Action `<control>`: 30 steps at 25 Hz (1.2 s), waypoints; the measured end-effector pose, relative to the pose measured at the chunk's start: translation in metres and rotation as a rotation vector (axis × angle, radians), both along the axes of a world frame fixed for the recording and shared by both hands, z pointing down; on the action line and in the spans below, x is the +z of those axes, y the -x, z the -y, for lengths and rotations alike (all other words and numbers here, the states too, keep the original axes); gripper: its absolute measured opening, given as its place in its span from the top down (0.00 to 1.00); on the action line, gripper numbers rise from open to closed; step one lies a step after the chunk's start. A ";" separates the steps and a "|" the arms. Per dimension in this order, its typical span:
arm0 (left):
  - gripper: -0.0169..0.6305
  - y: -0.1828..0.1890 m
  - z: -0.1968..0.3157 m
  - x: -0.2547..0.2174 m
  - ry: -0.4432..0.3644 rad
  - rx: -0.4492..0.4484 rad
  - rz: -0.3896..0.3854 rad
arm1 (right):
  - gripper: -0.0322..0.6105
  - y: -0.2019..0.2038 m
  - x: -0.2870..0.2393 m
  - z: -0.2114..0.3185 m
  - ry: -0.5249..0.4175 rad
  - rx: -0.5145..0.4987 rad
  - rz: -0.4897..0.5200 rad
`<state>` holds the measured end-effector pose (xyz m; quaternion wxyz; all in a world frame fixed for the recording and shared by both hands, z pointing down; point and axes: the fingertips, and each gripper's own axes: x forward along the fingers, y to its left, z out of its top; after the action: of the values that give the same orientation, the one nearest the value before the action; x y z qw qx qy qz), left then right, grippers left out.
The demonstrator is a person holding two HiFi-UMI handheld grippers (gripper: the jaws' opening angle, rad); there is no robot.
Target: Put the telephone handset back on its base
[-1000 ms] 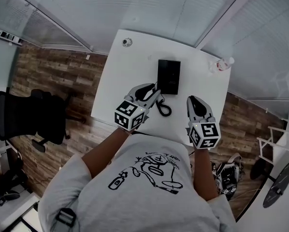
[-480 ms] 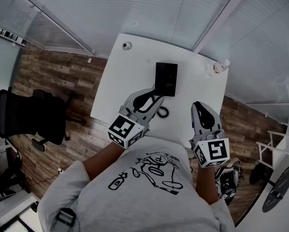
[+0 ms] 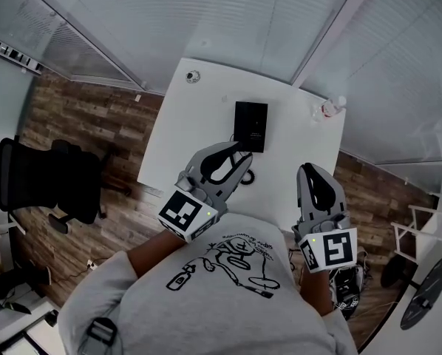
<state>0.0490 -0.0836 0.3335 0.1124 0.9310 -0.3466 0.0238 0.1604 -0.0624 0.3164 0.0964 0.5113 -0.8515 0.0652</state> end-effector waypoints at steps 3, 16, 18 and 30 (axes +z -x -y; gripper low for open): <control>0.83 -0.005 -0.007 -0.010 -0.014 0.001 -0.006 | 0.93 -0.002 -0.011 -0.003 -0.022 0.000 -0.001; 0.83 -0.014 -0.007 -0.017 -0.018 0.012 -0.019 | 0.93 -0.006 -0.021 -0.005 -0.036 -0.003 -0.011; 0.83 -0.015 -0.007 -0.017 -0.016 0.012 -0.022 | 0.93 -0.006 -0.022 -0.005 -0.037 -0.004 -0.010; 0.83 -0.014 -0.005 -0.014 -0.011 0.012 -0.026 | 0.93 -0.003 -0.021 -0.003 -0.034 -0.005 -0.005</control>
<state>0.0629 -0.0783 0.3196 0.1114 0.9339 -0.3395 0.0105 0.1632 -0.0597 0.2954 0.0898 0.5110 -0.8535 0.0492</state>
